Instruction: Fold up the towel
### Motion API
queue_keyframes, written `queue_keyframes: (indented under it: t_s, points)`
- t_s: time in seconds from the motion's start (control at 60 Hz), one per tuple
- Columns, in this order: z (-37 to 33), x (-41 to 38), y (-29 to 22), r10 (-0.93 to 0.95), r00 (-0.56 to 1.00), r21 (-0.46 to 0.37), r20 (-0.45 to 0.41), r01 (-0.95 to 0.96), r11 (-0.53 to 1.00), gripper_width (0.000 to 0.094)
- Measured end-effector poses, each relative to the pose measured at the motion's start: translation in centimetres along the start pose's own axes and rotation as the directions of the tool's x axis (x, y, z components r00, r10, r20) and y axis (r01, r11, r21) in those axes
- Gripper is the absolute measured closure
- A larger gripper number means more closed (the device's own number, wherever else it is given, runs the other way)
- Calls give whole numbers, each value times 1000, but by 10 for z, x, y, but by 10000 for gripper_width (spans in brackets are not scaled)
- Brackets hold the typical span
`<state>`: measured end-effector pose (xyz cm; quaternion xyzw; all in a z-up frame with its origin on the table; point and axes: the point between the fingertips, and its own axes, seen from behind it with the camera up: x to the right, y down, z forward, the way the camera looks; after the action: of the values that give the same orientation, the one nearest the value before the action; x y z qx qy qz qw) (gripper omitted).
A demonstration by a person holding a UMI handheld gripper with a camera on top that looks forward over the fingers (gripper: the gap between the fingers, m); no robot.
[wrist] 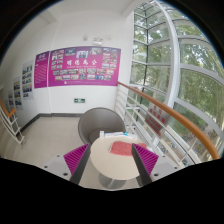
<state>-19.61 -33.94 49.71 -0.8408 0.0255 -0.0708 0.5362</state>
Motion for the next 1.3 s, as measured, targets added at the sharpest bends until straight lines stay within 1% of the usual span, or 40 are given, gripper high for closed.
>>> queue_keyframes:
  t_s: [0.117, 0.2, 0.333, 0.367, 0.383, 0.4, 0.433, 0.483, 0.533, 0.633, 0.667, 0.717, 0.783, 0.9, 1.05, 1.15, 1.2, 1.25, 1.283, 1.3]
  points:
    - [11, -2, 14, 8, 1000, -22, 6, -8, 1000, 80]
    - [26, 1, 22, 12, 1000, -54, 6, -12, 998, 81]
    - [68, 2, 69, 28, 999, -130, 19, -26, 991, 82]
    - [89, -8, 82, 26, 1000, -145, 17, -23, 989, 82]
    - [95, 2, 86, 26, 999, -157, 24, -22, 987, 81]
    - [107, -9, 93, 24, 1000, -161, 19, -21, 987, 82]
    - [125, 0, 103, 27, 999, -180, 23, -23, 983, 81]
    - [161, -7, 125, 33, 999, -191, 14, -30, 981, 82]
    - [193, -5, 144, 42, 999, -218, 2, -41, 975, 79]
    - [284, -4, 180, 48, 999, -230, -13, -50, 972, 77]
    - [308, -3, 177, 49, 999, -221, -9, -50, 974, 75]
    - [355, -4, 191, 39, 999, -206, -9, -40, 978, 79]
    - [412, -3, 211, 19, 1000, -225, -22, -23, 974, 80]
    - [497, 1, 224, 23, 999, -237, -41, -32, 971, 78]
    - [578, 11, 239, 31, 997, -277, -70, -49, 960, 77]
    - [617, 20, 254, 24, 996, -320, -91, -52, 946, 82]
    - [628, 24, 264, 15, 995, -348, -94, -47, 936, 131]
    - [635, 30, 275, 9, 993, -376, -114, -52, 925, 268]
    - [637, 27, 280, 17, 994, -386, -104, -56, 921, 382]
    - [638, 25, 278, 30, 995, -375, -94, -63, 925, 432]
